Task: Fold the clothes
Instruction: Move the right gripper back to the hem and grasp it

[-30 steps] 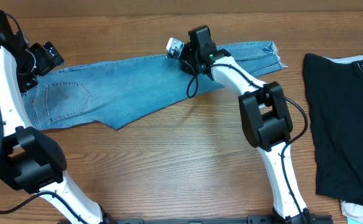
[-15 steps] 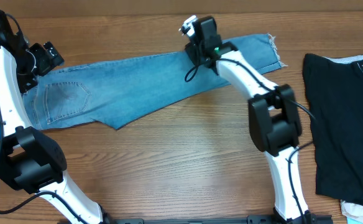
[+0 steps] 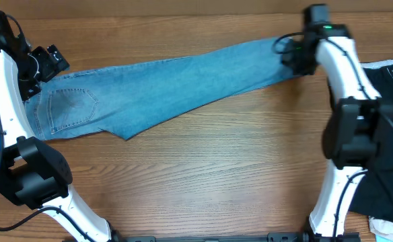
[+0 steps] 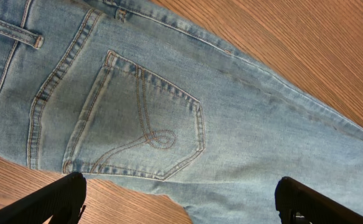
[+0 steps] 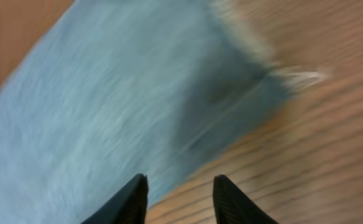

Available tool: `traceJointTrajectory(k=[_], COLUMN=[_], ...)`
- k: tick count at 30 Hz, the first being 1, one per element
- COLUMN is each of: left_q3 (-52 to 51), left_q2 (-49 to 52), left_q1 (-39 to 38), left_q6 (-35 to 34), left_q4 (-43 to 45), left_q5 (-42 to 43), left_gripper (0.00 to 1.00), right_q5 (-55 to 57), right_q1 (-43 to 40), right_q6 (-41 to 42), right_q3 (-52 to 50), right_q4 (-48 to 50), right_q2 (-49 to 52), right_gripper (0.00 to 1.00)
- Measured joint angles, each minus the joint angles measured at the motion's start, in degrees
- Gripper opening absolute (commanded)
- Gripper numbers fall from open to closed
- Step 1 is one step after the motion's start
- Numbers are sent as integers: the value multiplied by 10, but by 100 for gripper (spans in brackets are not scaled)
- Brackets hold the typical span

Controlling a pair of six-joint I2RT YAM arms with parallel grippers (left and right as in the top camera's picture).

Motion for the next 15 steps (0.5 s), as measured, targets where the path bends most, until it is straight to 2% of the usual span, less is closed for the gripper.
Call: traceJointTrajectory(k=[4,6,10,15], left_q3=[0,0,0,0], left_q2=[0,0,0,0], left_q1=[0,0,0,0], left_q6=[0,0,0,0], left_q4=[0,0,0,0], left_q5=[0,0,0,0], left_gripper=[100,100,100,100], right_q5=[-70,-95,-115,-101], right_q1=[-62,-59,-51,-51], right_q6=[46,57,97,116], right_q3=[-19,-35,-79,-131], right_q4=[50,81,138,190], right_q2=[0,0,0,0], right_gripper=[39,36,34,39])
